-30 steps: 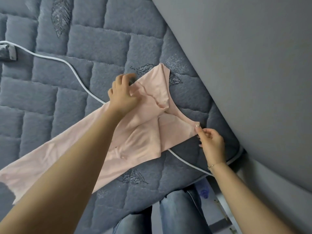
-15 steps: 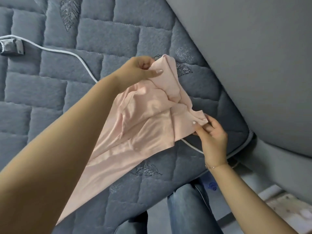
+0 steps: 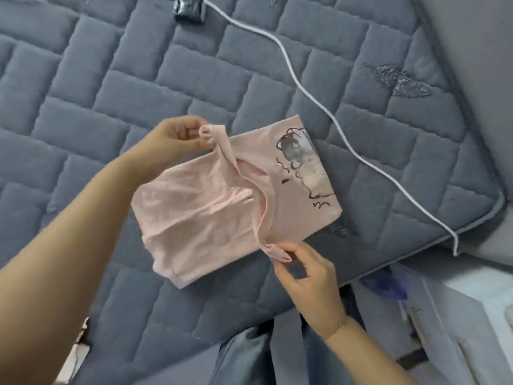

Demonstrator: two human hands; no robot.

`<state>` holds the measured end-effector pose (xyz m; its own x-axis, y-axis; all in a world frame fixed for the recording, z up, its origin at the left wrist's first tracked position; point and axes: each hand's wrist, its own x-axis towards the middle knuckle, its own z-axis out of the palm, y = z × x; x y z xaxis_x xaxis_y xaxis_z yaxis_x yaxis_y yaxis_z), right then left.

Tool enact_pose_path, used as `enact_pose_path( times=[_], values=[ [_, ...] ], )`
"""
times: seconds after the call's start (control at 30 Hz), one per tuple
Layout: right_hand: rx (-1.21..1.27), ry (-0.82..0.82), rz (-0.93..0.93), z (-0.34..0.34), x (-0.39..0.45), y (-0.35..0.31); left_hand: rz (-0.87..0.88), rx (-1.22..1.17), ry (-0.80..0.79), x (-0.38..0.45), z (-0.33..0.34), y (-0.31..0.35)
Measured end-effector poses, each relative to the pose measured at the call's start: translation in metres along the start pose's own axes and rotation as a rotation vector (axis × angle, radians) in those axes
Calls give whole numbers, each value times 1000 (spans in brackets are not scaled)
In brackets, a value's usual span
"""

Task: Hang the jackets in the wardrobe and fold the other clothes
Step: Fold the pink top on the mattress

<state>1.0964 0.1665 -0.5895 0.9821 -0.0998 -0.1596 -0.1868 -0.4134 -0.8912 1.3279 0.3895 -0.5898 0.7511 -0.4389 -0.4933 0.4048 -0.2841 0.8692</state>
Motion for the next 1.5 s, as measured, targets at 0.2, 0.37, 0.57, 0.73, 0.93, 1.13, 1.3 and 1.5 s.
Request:
enact_pose_path(
  times=[0.2, 0.37, 0.57, 0.73, 0.93, 1.13, 1.3, 1.5],
  values=[
    [-104, -303, 17, 121, -25, 11, -127, 140, 297, -72, -80, -116],
    [-207, -390, -99, 179, -31, 14, -26, 241, 445, -99, -109, -159],
    [-291, -704, -88, 220, -23, 14, -53, 248, 491, -117, -127, -194],
    [-334, -1069, 7, 208, 3, 4, -209, -55, 643, -141, -110, -204],
    [-356, -800, -58, 166, 78, -29, -525, -329, 1031, -201, -1, -210],
    [-583, -709, -380, 213, 185, -41, -885, -1002, 1180, -216, 97, -221],
    [-686, -828, -515, 262, 213, -27, -774, -1368, 1237, -190, 122, -225],
    [-661, -787, -552, 275, 221, -33, -535, -1354, 1542, -169, 138, -218]
  ],
)
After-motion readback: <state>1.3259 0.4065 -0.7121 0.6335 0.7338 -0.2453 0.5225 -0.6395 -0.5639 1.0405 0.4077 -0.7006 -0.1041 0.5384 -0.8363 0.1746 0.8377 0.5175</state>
